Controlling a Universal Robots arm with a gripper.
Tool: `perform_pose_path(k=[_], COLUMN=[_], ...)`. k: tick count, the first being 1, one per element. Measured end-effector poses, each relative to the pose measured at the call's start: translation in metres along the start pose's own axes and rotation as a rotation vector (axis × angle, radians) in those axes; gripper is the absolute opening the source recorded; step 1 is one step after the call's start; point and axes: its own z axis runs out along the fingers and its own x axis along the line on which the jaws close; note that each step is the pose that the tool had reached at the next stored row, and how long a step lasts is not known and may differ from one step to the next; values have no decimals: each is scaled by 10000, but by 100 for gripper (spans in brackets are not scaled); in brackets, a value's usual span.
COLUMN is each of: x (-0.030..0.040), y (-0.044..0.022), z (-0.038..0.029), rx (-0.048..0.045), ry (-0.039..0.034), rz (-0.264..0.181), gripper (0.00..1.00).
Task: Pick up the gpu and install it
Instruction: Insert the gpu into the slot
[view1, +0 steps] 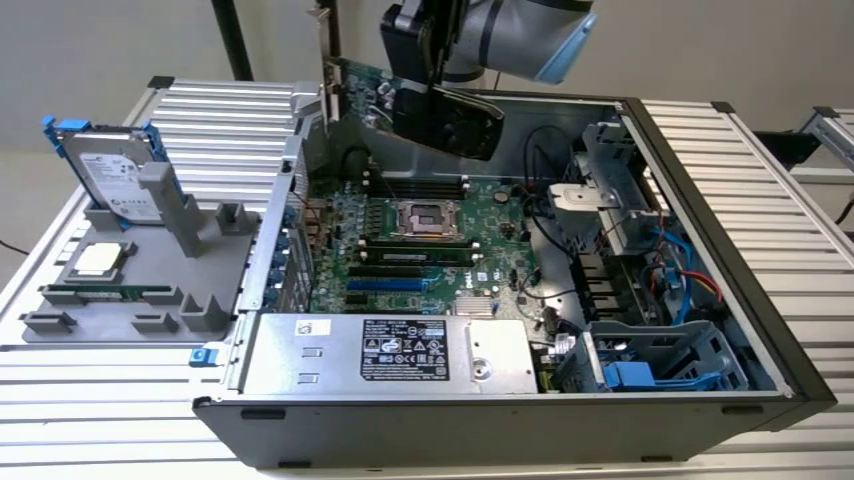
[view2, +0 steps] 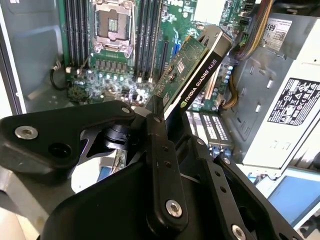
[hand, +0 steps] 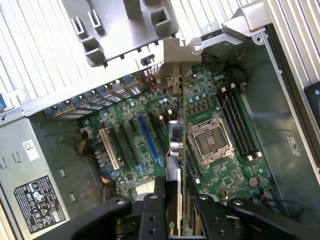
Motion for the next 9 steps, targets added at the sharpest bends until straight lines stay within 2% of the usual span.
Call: perform_pose_path(k=[9], x=[0], y=[0], z=[-4], rx=[-11], ry=[28], rz=[-603], gripper=[0])
